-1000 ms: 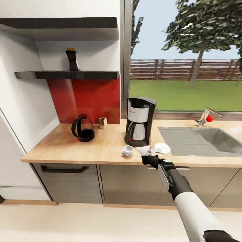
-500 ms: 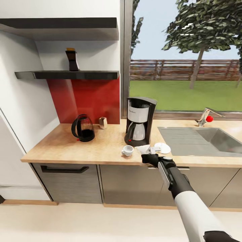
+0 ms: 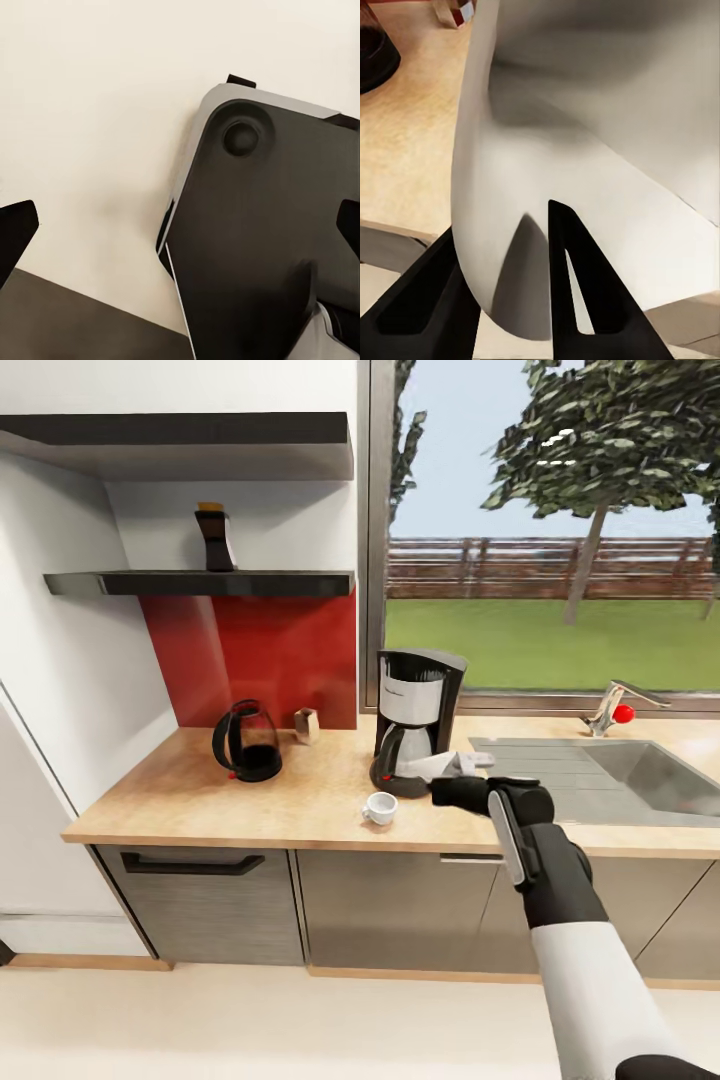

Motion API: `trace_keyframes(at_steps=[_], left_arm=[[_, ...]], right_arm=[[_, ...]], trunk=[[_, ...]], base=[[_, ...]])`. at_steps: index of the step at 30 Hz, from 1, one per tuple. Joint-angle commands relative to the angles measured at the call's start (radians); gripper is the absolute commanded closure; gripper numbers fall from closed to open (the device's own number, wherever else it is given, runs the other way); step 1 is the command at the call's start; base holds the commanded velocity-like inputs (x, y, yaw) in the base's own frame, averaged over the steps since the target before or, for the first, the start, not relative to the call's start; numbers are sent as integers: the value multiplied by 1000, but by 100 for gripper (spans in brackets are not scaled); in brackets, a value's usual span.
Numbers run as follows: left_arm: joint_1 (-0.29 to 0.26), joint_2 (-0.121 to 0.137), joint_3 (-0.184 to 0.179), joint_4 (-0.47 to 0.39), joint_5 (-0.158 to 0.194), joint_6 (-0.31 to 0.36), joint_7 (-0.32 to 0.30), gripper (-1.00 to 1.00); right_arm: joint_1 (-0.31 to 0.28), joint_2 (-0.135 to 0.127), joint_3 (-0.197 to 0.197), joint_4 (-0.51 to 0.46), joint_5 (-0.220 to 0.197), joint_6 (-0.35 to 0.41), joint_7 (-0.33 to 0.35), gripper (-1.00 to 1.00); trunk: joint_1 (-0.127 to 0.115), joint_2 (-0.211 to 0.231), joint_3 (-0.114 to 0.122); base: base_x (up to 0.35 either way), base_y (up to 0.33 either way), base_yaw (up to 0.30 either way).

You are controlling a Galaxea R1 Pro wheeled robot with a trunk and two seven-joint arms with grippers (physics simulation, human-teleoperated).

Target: Set up a coffee station on the kitchen countertop: keep the coffee maker on the countertop, move the bottle of coffee from the kitchen shelf to the counter next to the coffee maker, place a paper coffee filter on top of the coffee maker, put the saucer next to the coffee maker with the coffee cup on the saucer, and place the electric kettle next to the coffee maker.

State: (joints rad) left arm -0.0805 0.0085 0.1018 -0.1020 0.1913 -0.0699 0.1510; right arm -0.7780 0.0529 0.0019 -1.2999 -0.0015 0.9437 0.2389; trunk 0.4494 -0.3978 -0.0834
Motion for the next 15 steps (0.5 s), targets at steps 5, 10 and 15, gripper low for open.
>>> trace_keyframes(at_steps=[5, 10, 15], left_arm=[[-1, 0, 7, 1, 1, -4, -1, -100], [-1, 0, 7, 2, 0, -4, -1, -100], [-1, -1, 7, 4, 1, -4, 0, -100]], right_arm=[[-121, 1, 0, 15, 5, 71, -2, 100], [-343, 1, 0, 218, 9, 104, -3, 100], [-517, 2, 0, 391, 9, 104, -53, 100]], trunk=[[1, -2, -2], [1, -2, -2], [1, -2, -2]], base=[[0, 0, 0], [0, 0, 0], [0, 0, 0]])
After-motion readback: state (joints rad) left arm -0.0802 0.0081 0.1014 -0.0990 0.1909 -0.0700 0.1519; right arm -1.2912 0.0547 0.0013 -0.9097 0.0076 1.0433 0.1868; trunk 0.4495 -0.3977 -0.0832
